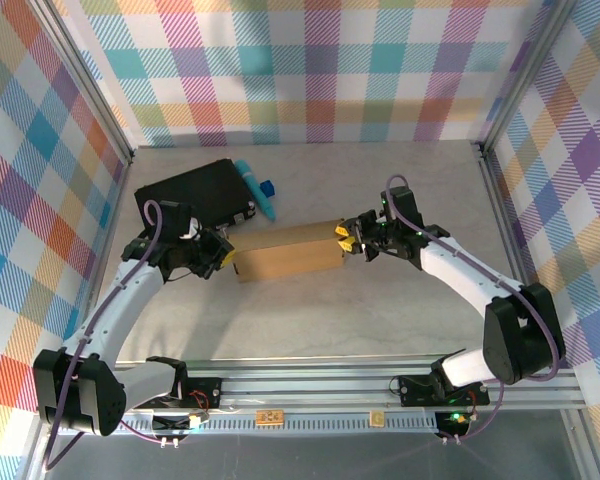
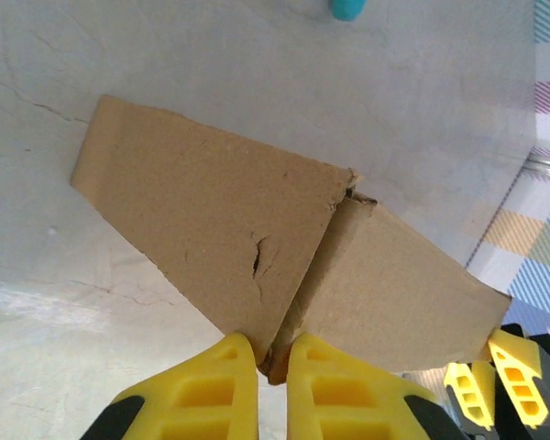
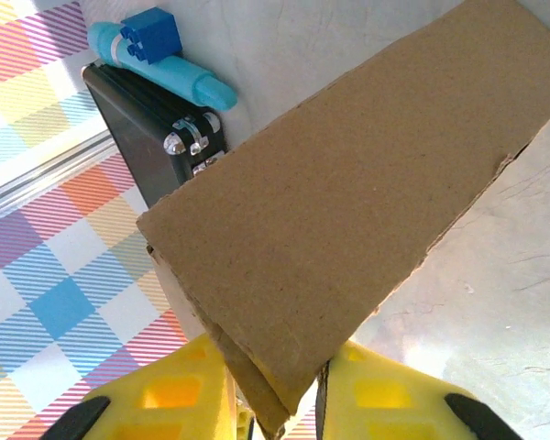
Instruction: Fold the paper box
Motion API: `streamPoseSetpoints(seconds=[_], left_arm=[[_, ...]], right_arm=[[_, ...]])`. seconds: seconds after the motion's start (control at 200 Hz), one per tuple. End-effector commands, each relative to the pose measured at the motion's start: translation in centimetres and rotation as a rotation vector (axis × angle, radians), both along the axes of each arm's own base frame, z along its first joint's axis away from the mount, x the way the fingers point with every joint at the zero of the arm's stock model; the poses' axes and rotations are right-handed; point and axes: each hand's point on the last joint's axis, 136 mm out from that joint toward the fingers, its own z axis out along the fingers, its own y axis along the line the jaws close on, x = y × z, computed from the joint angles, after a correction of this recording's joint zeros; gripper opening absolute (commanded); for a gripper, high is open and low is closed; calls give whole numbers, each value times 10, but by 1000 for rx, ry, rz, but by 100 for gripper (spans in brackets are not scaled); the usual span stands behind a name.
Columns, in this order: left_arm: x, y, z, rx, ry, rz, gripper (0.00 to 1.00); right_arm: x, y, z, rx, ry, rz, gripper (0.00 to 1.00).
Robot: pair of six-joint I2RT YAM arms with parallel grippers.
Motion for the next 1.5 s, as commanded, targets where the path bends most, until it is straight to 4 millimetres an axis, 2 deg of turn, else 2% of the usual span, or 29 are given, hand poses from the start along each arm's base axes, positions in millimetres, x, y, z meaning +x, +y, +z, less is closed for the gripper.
streamPoseSetpoints(seconds=[0.0, 0.2, 0.365, 0.555, 0.71, 0.805, 0.885, 0.985, 1.02, 1.045, 1.06, 1.065, 1.075, 1.09, 1.19, 1.27, 1.35, 1.39, 1.44, 1.495], left_arm=[[-22, -6, -37, 3, 147, -5, 4], [-24, -23, -46, 12, 159, -32, 4], [-26, -36, -52, 31, 172, -75, 4], [-47, -53, -73, 76, 240, -155, 5], [-73, -55, -104, 110, 360, -188, 18], [-79, -53, -111, 141, 384, -206, 27], [-72, -47, -97, 187, 342, -205, 41], [-54, -36, -59, 279, 238, -201, 58], [-46, -31, -42, 313, 186, -194, 66], [-41, -28, -30, 335, 147, -185, 70], [-37, -25, -21, 349, 121, -180, 75], [-36, -25, -19, 350, 114, -179, 79], [-33, -23, -13, 361, 95, -174, 93], [-30, -21, -5, 377, 69, -170, 99], [-13, 4, 42, 508, -86, -118, 100], [-6, 29, 69, 629, -196, -66, 100], [-10, 67, 78, 806, -223, 34, 100], [-15, 92, 78, 911, -218, 116, 100], [-23, 120, 77, 1035, -230, 216, 100], [-26, 135, 73, 1134, -280, 226, 100]], right_arm=[[-25, -32, -42, -164, 79, 71, 24], [-46, -49, -50, -205, 67, 244, 27], [-57, -70, -60, -242, 75, 280, 30], [-71, -93, -66, -321, 103, 291, 30], [-99, -111, -89, -405, 225, 281, 43], [-104, -117, -94, -434, 251, 262, 47], [-100, -125, -83, -482, 205, 234, 51], [-85, -141, -52, -589, 74, 187, 63], [-79, -146, -39, -621, 15, 172, 97], [-74, -149, -29, -647, -30, 159, 99], [-72, -152, -22, -664, -58, 152, 99], [-71, -153, -21, -669, -64, 151, 99], [-70, -154, -17, -680, -82, 146, 99], [-67, -157, -10, -697, -108, 136, 99], [-60, -179, 27, -834, -257, 79, 99], [-63, -204, 45, -974, -316, 9, 99], [-70, -234, 50, -1118, -321, -90, 99], [-74, -249, 44, -1191, -319, -136, 99], [-70, -253, 38, -1257, -398, -115, 99], [-66, -256, 29, -1306, -486, -128, 99]])
